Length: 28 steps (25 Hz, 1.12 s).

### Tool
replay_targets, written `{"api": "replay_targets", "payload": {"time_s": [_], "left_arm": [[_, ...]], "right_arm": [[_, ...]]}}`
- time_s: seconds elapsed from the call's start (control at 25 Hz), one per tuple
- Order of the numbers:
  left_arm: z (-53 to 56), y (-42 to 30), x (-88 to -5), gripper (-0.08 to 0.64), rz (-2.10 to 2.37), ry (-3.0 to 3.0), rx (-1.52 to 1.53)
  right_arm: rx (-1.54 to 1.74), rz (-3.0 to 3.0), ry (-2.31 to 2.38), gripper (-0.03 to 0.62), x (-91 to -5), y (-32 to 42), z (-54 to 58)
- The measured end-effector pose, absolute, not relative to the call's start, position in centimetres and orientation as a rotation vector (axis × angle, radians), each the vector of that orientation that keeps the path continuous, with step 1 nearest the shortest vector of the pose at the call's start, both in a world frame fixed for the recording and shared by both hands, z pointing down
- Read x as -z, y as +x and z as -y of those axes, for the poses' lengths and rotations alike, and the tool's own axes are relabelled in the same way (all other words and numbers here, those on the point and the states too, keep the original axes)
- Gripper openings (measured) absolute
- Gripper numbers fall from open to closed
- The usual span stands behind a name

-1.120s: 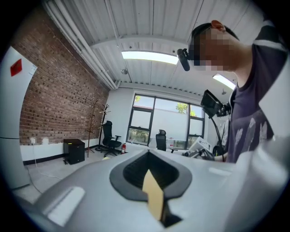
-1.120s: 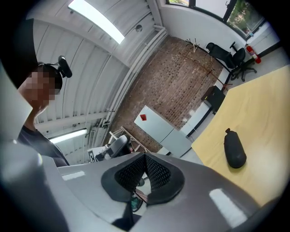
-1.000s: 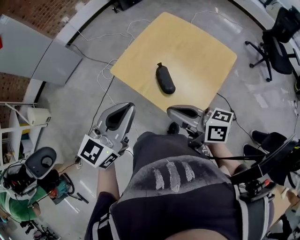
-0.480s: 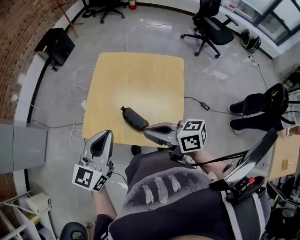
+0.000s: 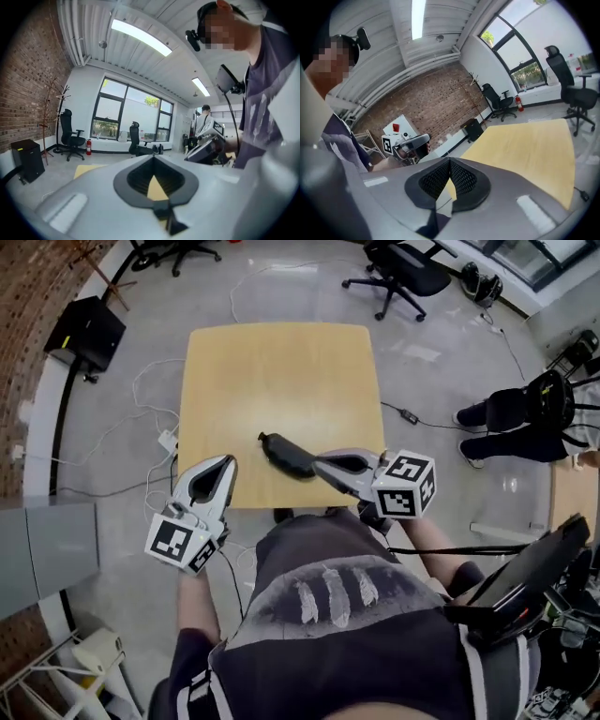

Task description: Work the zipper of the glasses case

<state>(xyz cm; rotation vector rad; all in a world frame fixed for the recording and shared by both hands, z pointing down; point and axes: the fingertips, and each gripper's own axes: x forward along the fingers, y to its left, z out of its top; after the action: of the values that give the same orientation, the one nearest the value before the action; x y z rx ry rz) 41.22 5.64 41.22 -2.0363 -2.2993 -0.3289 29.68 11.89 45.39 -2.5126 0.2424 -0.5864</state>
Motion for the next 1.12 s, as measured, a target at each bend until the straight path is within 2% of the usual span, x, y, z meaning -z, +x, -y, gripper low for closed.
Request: {"api": "replay_targets", "payload": {"time_s": [0.32, 0.4, 0.6, 0.64, 0.88, 1.12], "left_arm": [[-6.4, 42.6, -48.6, 0.000, 2.137, -1.937, 0.458], [-5.9, 42.8, -49.1, 0.000, 2.128, -1.950, 0.484], [-5.2, 42.8, -49.9, 0.000, 2.095, -1.981, 0.517], [-5.0, 42.8, -50.0, 0.000, 2.089, -1.985, 0.522], [-3.5, 43.4, -50.2, 0.000, 2.032, -2.038, 0.561], [-1.2, 44.8, -50.7, 0.000, 1.977, -2.076, 0.600]], "right_arm": [[0.733, -0.179, -2.521, 0.004, -50.6, 31.4, -16.1], [0.805, -0.238, -2.501, 0.130, -52.4, 32.7, -16.2], [1.118, -0.372, -2.421, 0.317, -58.6, 34.7, -15.7], [1.187, -0.387, -2.405, 0.334, -60.0, 34.8, -15.7], [1.430, -0.445, -2.250, 0.365, -67.7, 35.5, -16.0], [1.449, -0.474, -2.160, 0.379, -69.8, 35.7, -14.7]]}}
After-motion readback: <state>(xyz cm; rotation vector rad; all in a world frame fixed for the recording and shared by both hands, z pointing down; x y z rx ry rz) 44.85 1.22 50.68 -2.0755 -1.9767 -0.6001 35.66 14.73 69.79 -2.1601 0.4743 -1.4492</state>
